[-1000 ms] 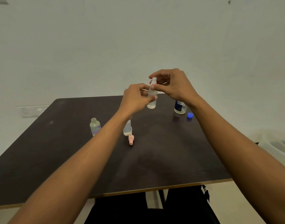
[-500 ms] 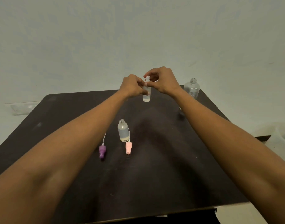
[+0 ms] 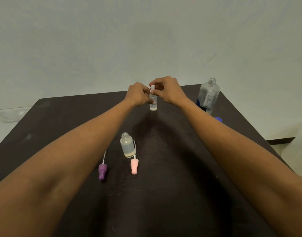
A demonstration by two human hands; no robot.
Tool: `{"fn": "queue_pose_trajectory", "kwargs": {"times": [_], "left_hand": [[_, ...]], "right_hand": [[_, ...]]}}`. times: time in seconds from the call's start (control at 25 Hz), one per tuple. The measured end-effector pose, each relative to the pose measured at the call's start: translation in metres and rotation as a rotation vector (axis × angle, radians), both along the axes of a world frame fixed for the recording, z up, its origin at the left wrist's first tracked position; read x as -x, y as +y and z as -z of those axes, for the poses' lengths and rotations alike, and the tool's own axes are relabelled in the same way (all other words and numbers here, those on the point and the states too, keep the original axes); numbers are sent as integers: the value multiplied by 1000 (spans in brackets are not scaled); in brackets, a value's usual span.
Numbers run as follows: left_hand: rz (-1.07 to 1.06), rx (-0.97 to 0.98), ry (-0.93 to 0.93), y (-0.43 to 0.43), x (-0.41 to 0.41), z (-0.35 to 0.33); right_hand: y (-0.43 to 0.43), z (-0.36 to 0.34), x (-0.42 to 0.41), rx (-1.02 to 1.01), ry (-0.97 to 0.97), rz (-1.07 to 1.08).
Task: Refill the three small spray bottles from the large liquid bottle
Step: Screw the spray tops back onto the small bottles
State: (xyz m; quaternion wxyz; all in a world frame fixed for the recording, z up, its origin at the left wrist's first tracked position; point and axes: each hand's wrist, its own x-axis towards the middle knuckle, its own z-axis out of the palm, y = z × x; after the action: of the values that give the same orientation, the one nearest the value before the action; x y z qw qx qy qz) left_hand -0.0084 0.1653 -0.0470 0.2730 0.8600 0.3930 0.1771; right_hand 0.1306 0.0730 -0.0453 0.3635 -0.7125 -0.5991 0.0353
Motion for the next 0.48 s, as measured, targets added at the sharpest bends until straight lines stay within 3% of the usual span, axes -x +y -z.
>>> {"fn": "queue_pose_trajectory", "kwargs": {"times": [0.24,0.48], "left_hand": [[7,10,27,3,6,1],[-1,-72,-99,-15,38,-39]], "right_hand": [[-1,-3,3,-20,25,27],[-39,-30,20,-237,70,82]]}}
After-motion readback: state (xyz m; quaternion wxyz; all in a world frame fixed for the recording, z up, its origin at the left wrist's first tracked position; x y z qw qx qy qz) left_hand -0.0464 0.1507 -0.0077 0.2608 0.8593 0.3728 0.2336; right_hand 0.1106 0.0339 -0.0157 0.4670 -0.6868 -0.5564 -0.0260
